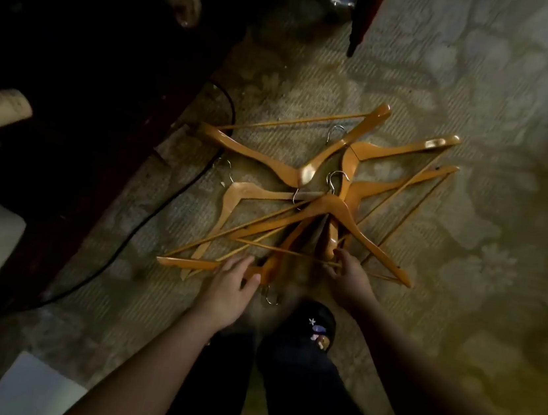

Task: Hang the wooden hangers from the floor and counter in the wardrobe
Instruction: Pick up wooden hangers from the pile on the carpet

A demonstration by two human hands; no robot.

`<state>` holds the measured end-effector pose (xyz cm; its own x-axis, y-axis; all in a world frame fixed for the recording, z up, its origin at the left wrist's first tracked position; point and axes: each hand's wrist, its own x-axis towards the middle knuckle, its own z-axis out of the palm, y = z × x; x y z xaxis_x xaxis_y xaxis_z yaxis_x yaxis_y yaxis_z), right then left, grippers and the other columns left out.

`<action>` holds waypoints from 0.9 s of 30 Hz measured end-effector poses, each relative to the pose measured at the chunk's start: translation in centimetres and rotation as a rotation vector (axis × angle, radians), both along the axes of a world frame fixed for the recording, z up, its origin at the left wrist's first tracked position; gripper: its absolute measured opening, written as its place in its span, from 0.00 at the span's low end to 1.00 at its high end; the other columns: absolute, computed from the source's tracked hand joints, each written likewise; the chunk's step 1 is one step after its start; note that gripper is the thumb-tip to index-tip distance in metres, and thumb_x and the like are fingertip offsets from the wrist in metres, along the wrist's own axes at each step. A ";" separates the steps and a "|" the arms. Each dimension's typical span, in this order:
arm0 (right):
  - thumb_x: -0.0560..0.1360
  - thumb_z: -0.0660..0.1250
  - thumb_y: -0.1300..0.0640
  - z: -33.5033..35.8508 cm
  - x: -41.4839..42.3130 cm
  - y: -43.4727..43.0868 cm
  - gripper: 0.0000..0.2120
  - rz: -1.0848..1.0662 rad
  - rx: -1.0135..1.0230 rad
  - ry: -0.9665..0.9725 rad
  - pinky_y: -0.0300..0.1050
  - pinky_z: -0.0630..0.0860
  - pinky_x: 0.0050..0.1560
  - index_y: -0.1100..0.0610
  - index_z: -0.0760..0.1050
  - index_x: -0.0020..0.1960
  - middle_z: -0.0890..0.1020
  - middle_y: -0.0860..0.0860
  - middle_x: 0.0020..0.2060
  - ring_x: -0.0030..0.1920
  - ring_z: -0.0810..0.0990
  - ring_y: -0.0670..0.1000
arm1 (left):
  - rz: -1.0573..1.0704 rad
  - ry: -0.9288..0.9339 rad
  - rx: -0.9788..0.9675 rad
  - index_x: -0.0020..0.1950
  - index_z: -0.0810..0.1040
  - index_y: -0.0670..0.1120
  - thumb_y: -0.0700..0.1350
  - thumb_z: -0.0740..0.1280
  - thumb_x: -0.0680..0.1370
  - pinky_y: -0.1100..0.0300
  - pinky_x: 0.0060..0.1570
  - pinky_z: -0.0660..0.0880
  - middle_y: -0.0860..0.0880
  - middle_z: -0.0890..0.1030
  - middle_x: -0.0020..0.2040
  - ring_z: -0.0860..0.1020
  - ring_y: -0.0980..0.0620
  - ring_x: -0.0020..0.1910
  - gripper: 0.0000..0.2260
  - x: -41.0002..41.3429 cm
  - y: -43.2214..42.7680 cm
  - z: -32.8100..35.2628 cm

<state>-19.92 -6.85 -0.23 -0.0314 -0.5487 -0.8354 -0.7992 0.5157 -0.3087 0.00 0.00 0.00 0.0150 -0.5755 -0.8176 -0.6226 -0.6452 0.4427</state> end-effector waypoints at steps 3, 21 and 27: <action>0.77 0.62 0.56 -3.4 0.2 -0.4 0.22 -0.016 0.001 -0.007 0.51 0.72 0.64 0.54 0.64 0.70 0.69 0.56 0.66 0.64 0.71 0.54 | 0.032 -0.015 0.016 0.74 0.62 0.48 0.52 0.57 0.80 0.50 0.71 0.62 0.46 0.62 0.74 0.62 0.46 0.72 0.22 -0.7 -0.8 -3.5; 0.75 0.66 0.59 -17.9 4.3 -3.7 0.20 -0.564 -0.047 -0.085 0.45 0.75 0.52 0.57 0.67 0.66 0.75 0.53 0.62 0.58 0.77 0.53 | -0.307 -0.116 -0.090 0.77 0.46 0.53 0.53 0.56 0.80 0.46 0.73 0.52 0.52 0.49 0.78 0.49 0.48 0.77 0.29 -1.1 -6.2 -15.5; 0.71 0.70 0.52 -20.3 6.0 -4.1 0.20 -0.758 -0.089 0.040 0.45 0.74 0.44 0.58 0.71 0.60 0.76 0.54 0.60 0.56 0.77 0.55 | -0.448 -0.160 -0.121 0.77 0.49 0.51 0.53 0.56 0.80 0.46 0.74 0.51 0.51 0.49 0.78 0.48 0.49 0.77 0.28 -0.4 -5.4 -17.9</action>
